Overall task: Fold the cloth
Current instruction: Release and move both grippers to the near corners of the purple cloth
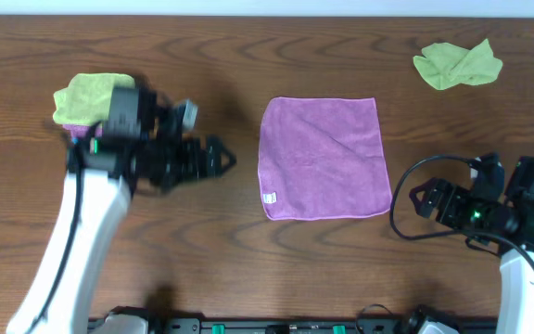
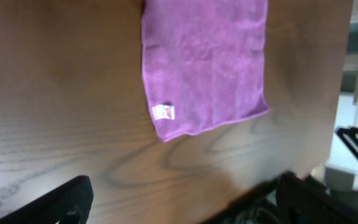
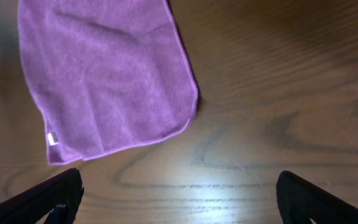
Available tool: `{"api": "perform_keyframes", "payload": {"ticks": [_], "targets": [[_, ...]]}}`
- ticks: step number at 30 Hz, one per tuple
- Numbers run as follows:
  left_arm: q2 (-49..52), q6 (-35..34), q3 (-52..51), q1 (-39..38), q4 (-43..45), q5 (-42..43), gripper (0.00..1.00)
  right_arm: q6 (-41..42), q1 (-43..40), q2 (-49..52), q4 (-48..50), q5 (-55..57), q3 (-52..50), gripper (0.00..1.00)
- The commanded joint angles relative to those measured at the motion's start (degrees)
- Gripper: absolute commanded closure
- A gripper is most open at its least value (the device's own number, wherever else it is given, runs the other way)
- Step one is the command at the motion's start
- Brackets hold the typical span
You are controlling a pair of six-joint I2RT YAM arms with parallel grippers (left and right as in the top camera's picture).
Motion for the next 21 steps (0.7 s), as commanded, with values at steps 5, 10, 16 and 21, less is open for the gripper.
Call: {"api": "perform_keyframes", "payload": {"ticks": [5,10,16,21], "targets": [[-22.58,-20.31,-23.28,-0.79,12.07,0.24,0.05,-3.06,-0.66,-1.09,-1.90,-4.63,0.76,0.01],[-28.68,-30.03,-33.05,-1.86,18.75,0.24,0.05,-3.02,-0.66,-1.05,-2.60,-4.83,0.76,0.01],[-27.04,-41.64,-35.74,-1.75,25.42,-1.77,0.04,3.23,-0.68,-1.05,-2.67,-4.87,0.76,0.01],[-26.56,-43.93,-35.74,-1.86,26.88,-4.70,0.05,5.14,-0.66,-0.44,-3.61,-5.84,0.63,0.01]]}}
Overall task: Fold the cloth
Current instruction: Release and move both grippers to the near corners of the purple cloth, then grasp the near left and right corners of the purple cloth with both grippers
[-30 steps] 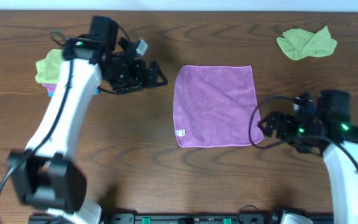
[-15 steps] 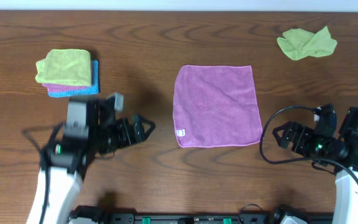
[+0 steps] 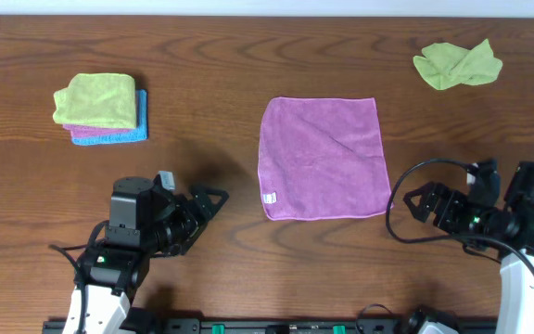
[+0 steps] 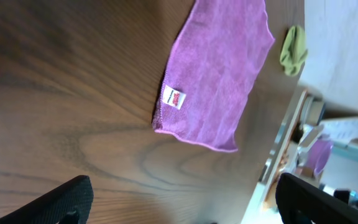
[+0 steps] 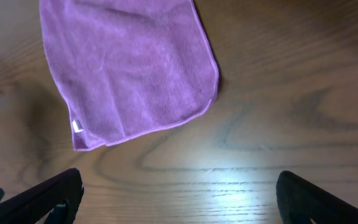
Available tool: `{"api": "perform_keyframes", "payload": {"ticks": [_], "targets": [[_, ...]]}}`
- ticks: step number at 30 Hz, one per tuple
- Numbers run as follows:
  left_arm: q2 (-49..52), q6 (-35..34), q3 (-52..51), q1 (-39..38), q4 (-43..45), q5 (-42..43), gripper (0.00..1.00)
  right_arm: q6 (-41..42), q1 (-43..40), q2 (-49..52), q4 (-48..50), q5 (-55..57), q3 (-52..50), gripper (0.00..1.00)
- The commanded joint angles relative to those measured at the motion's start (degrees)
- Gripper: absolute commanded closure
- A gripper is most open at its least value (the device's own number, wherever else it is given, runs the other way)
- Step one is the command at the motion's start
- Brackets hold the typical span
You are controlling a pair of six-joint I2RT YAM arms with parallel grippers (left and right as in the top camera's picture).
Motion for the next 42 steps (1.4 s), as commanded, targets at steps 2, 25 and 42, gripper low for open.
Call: {"api": "perform_keyframes", "payload": {"ticks": [2,25,42], "targets": [[1.66,-3.32,0.04,-0.24,1.46,-6.10,0.05,2.27,-0.35,1.46,0.24,-2.25,0.35,0.01],[34.05,-7.63,0.07,-11.37,31.01,2.71,0.05,-3.91,-0.37,17.70,10.19,-12.76,-2.69,0.01],[39.15,-7.72,0.09,-16.74,38.73,0.87,0.05,2.51,-0.37,17.75,26.10,-12.83,-17.18,0.02]]}}
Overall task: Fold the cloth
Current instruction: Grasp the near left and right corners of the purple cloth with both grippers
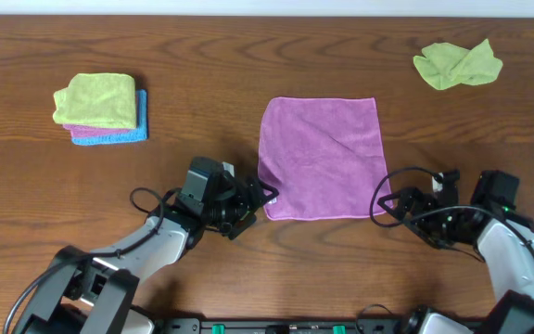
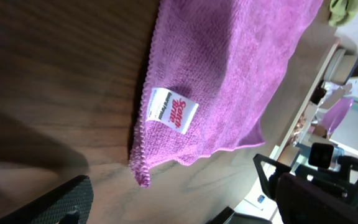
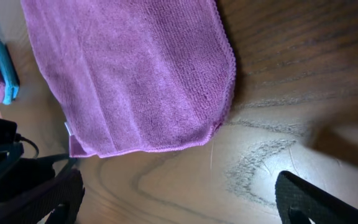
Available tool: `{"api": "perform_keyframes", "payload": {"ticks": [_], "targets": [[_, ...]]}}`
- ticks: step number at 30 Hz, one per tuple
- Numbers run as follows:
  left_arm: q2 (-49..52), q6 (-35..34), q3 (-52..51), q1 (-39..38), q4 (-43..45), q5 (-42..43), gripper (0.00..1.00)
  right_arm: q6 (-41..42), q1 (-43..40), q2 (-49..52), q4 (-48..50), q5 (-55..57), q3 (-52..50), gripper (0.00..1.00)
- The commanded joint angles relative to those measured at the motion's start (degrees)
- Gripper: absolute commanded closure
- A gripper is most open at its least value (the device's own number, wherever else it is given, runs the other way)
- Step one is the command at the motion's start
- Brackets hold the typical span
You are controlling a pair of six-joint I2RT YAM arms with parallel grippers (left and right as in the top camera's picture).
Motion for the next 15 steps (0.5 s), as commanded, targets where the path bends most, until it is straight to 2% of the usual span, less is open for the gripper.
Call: {"api": "perform_keyframes", "payload": {"ticks": [1,15], "targets": [[0.63,0.81,0.37,-0.61,0.20,-1.42,0.05,1.99,-0.37,0.15,1.18,-0.87,-0.59,0.03],[0.74,-0.39,0.37,-2.67,1.29,-6.45,0.05,5.20,-0.35,5.92,8.76,-0.94,-0.85,0.06]]}}
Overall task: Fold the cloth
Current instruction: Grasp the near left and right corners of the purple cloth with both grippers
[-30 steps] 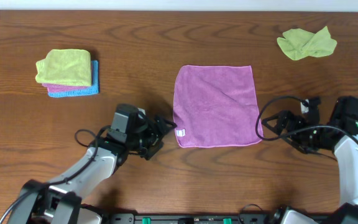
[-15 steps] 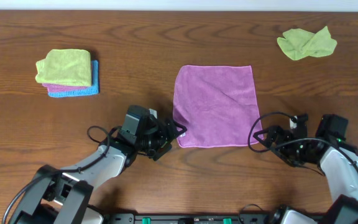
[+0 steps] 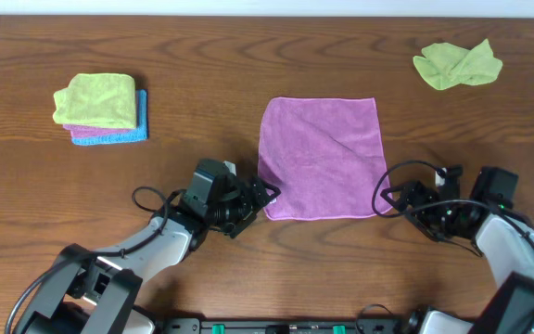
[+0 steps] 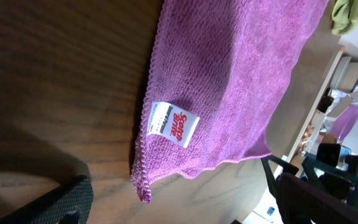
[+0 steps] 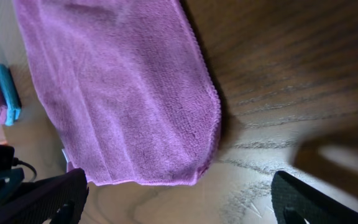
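A purple cloth (image 3: 321,158) lies flat and unfolded in the middle of the table, with a white label (image 4: 173,124) near its front left corner. My left gripper (image 3: 263,198) is low at that corner (image 4: 143,194), open, the corner between its fingers but not gripped. At the front right corner (image 5: 205,167) my right gripper (image 3: 395,199) stands open too, its fingers either side of the corner.
A stack of folded cloths, yellow-green (image 3: 95,99) on pink and blue, sits at the back left. A crumpled green cloth (image 3: 458,64) lies at the back right. Cables loop beside both arms near the table's front edge.
Both grippers have edged closer to the cloth's front corners. The right one moved up so the corner lies further between its fingers. The cloth has not moved.
My left gripper was high by the folded stack and the right one waited at the front right. Then the left arm was down near the front edge. Both grippers later stood open at the cloth's front corners, and now sit closer on them.
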Available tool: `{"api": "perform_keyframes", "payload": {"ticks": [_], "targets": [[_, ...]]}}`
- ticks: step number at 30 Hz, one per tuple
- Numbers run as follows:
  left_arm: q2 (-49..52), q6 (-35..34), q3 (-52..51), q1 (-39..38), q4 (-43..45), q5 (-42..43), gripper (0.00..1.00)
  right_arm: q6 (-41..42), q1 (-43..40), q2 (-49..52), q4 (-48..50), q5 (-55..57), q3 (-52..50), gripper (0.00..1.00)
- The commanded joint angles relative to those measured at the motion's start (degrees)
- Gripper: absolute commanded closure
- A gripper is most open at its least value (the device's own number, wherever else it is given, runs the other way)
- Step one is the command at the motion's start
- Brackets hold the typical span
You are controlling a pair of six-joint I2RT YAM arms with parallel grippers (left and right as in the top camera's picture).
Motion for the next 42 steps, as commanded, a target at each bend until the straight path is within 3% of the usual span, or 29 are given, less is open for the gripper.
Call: {"api": "perform_keyframes", "payload": {"ticks": [1,12,22,25,38,42], "targets": [[0.42,-0.61,0.37,-1.20,0.07,-2.45,0.05,1.01,-0.35,2.16,0.90,-1.05,-0.46,0.06],[0.72,-3.58,0.37,-3.56,0.87,-6.54,0.04,4.33,2.10,4.44,6.10,-1.27,-0.46,0.08],[6.69,-7.58,0.39,-4.26,8.70,-4.90,0.00,6.82,5.14,6.99,9.77,-0.85,-0.46,0.11],[7.56,-8.55,0.39,-4.26,9.86,-4.55,0.10,7.43,5.16,6.99,10.62,-0.79,-0.46,0.12],[7.89,-8.87,0.44,-5.75,9.86,-4.00,0.35,7.67,5.27,11.19,10.97,-0.22,-0.46,0.26],[7.89,-8.41,0.42,-5.75,9.81,-3.78,0.53,7.63,6.01,11.47,11.21,0.48,-0.46,0.36]]}}
